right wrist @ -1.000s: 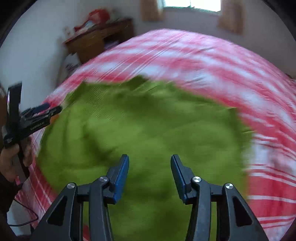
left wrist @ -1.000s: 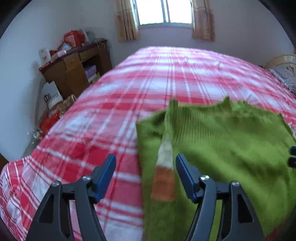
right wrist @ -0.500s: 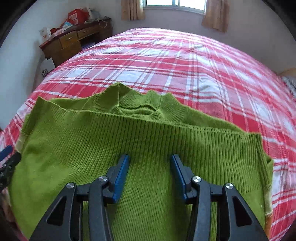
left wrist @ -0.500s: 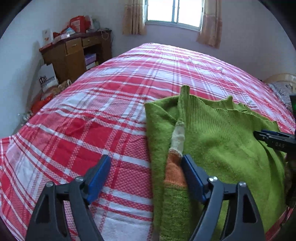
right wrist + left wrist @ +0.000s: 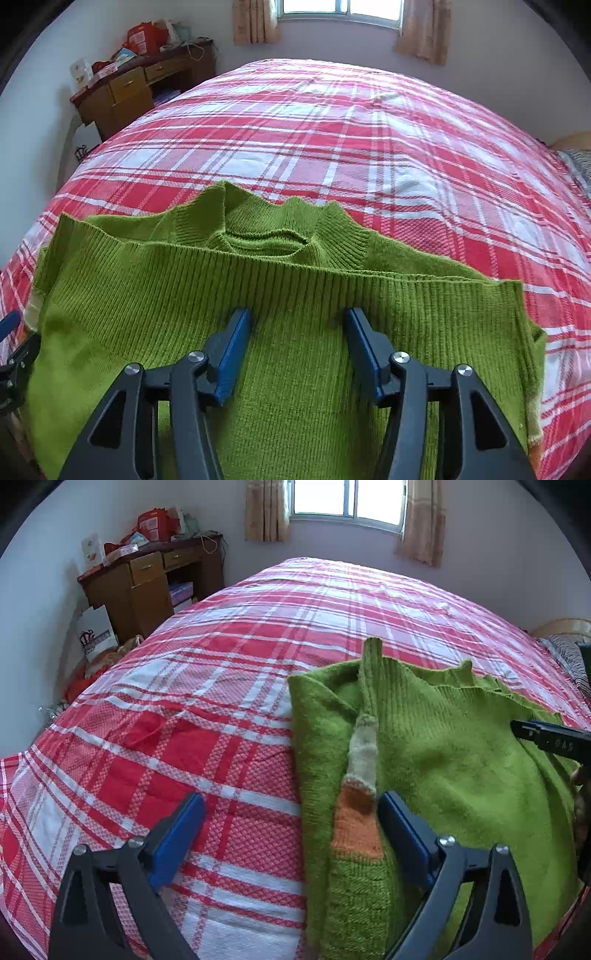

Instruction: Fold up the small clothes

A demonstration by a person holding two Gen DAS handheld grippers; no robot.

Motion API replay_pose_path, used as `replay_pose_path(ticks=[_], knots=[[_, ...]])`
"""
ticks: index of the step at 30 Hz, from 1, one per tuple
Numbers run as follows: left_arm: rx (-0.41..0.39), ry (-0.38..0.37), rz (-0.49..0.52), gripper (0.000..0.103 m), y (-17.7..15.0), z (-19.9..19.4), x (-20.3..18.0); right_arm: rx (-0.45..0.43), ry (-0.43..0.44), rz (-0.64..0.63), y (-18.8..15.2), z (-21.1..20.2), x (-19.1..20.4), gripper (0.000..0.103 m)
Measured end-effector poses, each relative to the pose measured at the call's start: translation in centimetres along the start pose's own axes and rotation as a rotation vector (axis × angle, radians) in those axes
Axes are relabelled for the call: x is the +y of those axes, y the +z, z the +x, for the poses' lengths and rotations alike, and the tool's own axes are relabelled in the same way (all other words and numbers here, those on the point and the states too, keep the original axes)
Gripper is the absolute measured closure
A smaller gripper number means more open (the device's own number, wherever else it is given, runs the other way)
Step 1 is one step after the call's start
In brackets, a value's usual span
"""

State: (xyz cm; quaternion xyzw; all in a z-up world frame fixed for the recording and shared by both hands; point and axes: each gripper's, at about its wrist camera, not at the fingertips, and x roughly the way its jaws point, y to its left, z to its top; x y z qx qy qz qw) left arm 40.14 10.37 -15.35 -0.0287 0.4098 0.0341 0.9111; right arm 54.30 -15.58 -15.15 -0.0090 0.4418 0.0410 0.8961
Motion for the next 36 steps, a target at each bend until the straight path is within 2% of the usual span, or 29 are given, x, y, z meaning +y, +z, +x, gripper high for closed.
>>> replay_pose_path(ticks=[4, 9, 14, 20, 25, 30, 36], knots=[[-0.003, -0.010, -0.010, 0.004, -0.1, -0.1, 0.3, -0.070, 0.073, 0.042, -2.0, -3.5, 0.7, 0.047], [0.003, -0.013, -0.009, 0.003, -0.1, 0.0, 0.2, -0.128, 0.182, -0.097, -5.9, -8.6, 5.0, 0.047], [0.004, -0.010, -0.006, 0.003, -0.1, -0.1, 0.2, -0.156, 0.244, -0.238, -10.9, -11.6, 9.4, 0.046], [0.014, -0.011, 0.012, 0.002, -0.1, -0.3, 0.3, -0.165, 0.221, -0.341, -15.7, -12.6, 12.3, 0.046], [0.018, -0.032, 0.035, 0.002, 0.3, -0.7, 0.7, -0.178, 0.186, -0.404, -17.0, -12.9, 13.4, 0.046], [0.008, -0.068, 0.026, 0.002, 1.4, -0.4, 2.0, -0.202, 0.177, -0.502, -18.3, -13.1, 16.2, 0.045], [0.022, -0.156, 0.003, 0.003, 2.7, 1.0, 2.9, -0.234, 0.133, -0.590, -18.5, -12.6, 19.2, 0.045]])
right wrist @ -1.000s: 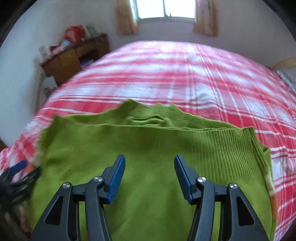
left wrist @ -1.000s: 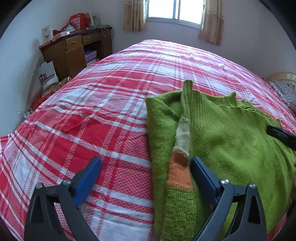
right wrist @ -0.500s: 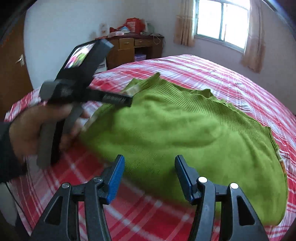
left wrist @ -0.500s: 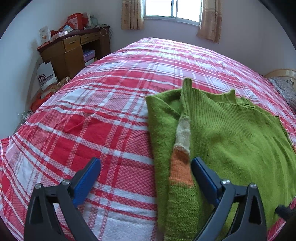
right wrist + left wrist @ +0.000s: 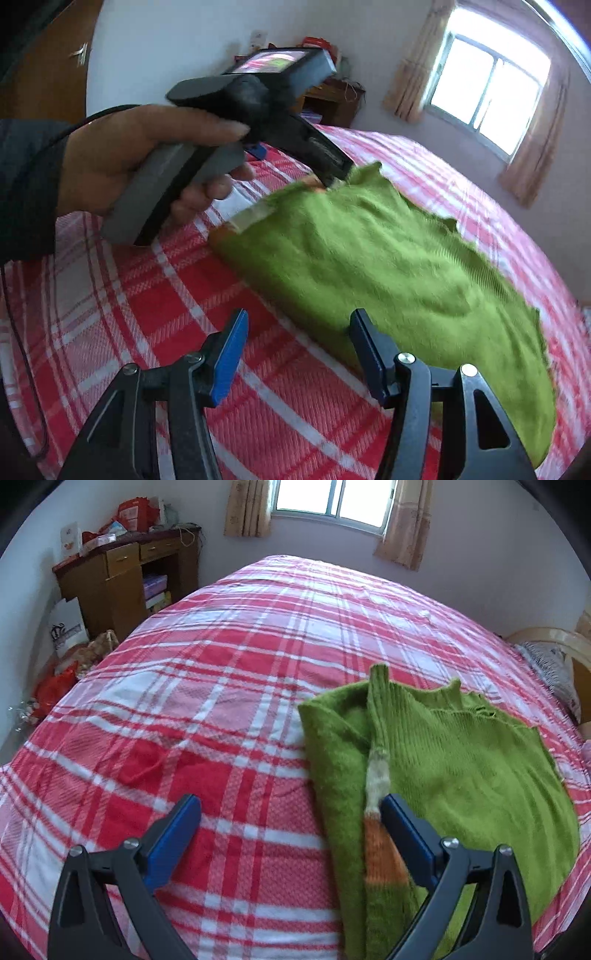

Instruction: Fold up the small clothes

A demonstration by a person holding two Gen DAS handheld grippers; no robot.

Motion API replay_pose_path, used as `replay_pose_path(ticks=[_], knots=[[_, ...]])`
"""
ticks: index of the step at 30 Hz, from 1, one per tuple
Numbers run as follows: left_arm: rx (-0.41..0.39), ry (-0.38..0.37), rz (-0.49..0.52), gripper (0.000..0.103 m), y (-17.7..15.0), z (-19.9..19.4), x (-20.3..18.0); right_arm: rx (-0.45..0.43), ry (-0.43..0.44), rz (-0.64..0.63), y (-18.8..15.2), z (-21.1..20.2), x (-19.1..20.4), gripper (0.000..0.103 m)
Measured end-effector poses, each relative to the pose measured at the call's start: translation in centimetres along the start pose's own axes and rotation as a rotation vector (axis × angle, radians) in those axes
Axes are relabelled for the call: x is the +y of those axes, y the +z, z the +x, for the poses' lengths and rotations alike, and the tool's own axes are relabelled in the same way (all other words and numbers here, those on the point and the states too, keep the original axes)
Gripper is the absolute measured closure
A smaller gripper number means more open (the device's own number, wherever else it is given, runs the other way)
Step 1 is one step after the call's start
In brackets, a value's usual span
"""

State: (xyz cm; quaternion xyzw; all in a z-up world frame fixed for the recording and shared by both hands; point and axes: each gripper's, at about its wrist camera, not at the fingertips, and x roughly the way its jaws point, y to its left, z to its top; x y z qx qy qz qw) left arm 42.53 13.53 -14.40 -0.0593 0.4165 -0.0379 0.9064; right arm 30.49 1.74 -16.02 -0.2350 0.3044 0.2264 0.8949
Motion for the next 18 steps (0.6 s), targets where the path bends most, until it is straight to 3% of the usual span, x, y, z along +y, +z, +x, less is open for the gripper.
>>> replay_pose_path(ticks=[3, 6, 11, 15, 18], knots=[[-0.003, -0.070, 0.004, 0.007, 0.5, 0.2, -0.5, 0.002, 0.001, -0.011, 1.1, 0.8, 0.7, 0.045], [0.017, -0.091, 0.041, 0.011, 0.8, 1.0, -1.6, -0.004, -0.007, -0.032, 2.2, 1.4, 1.7, 0.045], [0.032, -0.093, 0.063, 0.032, 2.1, 2.1, -2.0, -0.004, -0.016, -0.060, 3.2, 2.5, 2.6, 0.045], [0.037, -0.110, 0.053, 0.039, 2.5, 2.7, -1.9, -0.004, -0.001, -0.046, 3.5, 3.3, 2.4, 0.045], [0.044, -0.133, 0.070, 0.059, 2.5, 2.7, -2.4, -0.001, 0.014, -0.042, 3.7, 3.3, 2.6, 0.045]])
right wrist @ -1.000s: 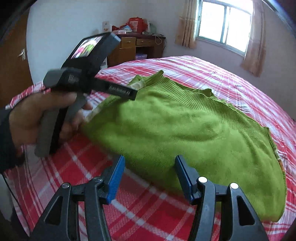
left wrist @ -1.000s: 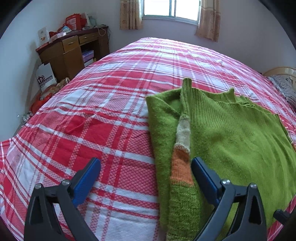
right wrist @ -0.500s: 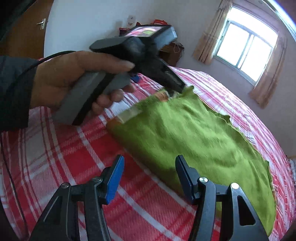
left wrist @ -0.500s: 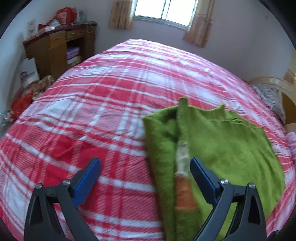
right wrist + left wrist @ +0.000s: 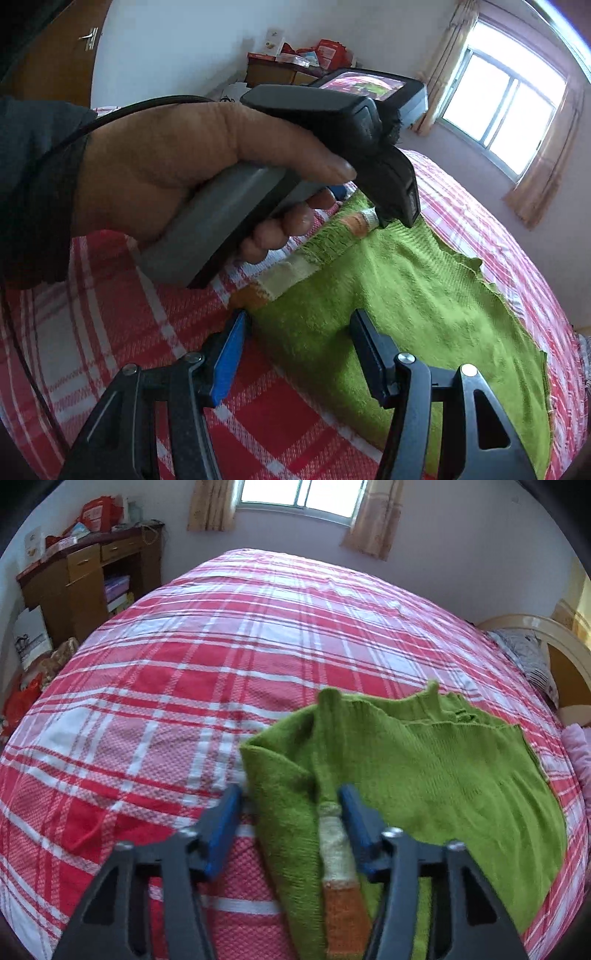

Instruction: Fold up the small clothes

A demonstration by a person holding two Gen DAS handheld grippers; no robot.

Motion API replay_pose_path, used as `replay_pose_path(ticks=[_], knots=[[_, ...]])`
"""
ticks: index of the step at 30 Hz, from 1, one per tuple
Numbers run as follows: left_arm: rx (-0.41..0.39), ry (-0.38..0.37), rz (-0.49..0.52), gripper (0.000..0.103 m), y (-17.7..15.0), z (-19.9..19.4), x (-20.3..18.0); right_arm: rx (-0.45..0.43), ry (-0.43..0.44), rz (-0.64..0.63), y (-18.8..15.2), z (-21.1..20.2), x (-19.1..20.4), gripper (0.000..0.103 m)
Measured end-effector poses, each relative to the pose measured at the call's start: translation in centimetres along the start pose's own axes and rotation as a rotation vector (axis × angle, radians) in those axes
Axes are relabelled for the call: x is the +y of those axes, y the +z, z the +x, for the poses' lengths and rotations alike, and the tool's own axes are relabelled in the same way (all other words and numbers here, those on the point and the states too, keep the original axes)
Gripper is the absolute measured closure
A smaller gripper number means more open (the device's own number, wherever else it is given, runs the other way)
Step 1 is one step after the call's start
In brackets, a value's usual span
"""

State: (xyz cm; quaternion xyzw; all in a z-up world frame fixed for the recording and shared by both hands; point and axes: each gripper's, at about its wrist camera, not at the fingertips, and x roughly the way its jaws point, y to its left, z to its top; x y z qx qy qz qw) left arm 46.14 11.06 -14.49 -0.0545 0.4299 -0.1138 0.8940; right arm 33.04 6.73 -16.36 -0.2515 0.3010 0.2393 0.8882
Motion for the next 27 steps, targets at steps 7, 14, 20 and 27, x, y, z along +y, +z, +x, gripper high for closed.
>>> replay_pose_path(ticks=[7, 14, 20, 27], knots=[[-0.005, -0.084, -0.053, 0.089, 0.1, -0.6, 0.5, -0.017, 0.066, -0.001, 0.7, 0.0, 0.0, 0.088], [0.002, -0.125, -0.123, 0.091, 0.6, -1.2, 1.0, -0.068, 0.094, 0.044, 0.1, -1.9, -1.3, 0.095], [-0.002, -0.131, -0.151, 0.091, 1.3, -2.6, 0.3, -0.115, 0.122, 0.155, -1.2, -4.5, -4.5, 0.097], [-0.033, -0.156, -0.159, 0.091, 2.6, -4.3, -2.1, -0.170, 0.168, 0.301, -3.1, -6.8, -8.8, 0.097]])
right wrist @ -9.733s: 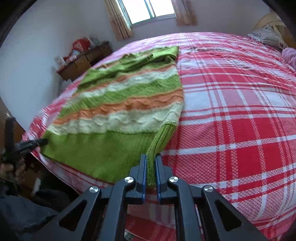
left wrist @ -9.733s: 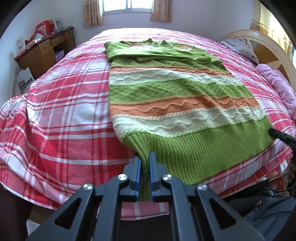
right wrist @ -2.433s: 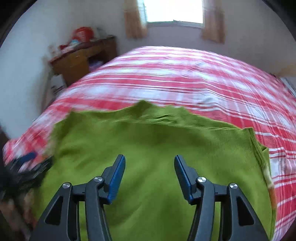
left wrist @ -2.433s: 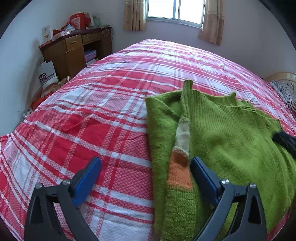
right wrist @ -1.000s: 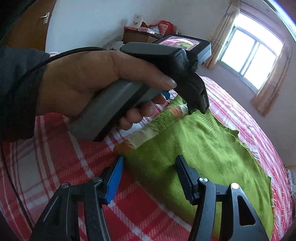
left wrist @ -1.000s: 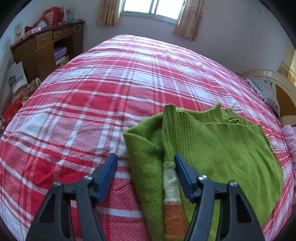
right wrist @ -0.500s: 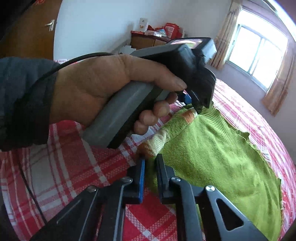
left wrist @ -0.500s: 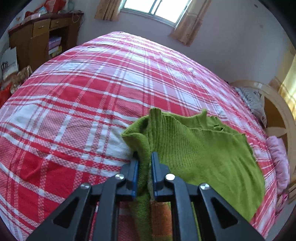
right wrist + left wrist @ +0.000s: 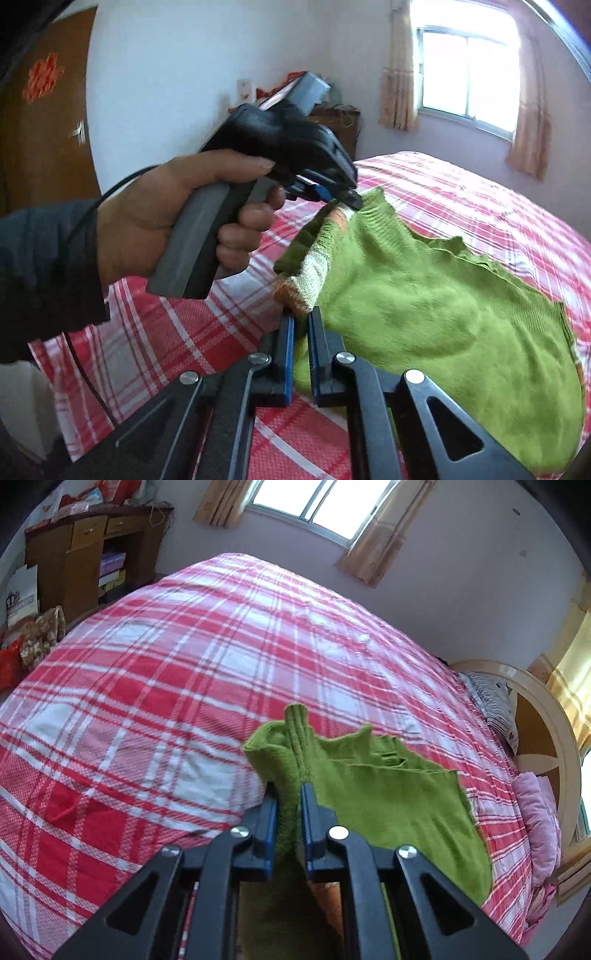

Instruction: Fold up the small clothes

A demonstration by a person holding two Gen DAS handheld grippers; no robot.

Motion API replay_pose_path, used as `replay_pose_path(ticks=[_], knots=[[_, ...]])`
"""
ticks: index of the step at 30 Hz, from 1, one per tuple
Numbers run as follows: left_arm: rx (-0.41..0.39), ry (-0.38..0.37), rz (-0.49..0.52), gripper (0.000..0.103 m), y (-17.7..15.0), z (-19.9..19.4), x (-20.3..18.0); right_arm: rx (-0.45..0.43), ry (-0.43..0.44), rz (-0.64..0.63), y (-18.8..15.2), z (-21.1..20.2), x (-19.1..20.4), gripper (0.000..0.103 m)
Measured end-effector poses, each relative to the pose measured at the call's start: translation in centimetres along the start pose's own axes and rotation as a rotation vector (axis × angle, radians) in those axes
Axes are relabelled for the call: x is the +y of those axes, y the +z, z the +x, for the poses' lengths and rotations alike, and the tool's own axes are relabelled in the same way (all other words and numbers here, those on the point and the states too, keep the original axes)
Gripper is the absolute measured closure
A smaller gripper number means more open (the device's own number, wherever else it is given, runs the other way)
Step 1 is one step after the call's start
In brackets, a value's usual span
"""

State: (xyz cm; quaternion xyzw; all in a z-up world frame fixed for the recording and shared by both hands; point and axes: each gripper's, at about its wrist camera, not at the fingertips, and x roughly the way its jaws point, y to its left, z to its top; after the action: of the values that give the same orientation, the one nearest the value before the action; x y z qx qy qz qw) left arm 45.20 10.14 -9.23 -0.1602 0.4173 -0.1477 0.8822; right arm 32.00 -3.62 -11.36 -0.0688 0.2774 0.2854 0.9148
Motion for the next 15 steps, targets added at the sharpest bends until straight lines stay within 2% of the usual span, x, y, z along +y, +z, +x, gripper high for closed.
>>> replay_pose_path(ticks=[15], knots=[[-0.047, -0.042, 0.080, 0.092, 1.7, -0.7, -9.6, -0.122, 0.084, 0.242, -1.0, -5.8, -7.1, 0.098]])
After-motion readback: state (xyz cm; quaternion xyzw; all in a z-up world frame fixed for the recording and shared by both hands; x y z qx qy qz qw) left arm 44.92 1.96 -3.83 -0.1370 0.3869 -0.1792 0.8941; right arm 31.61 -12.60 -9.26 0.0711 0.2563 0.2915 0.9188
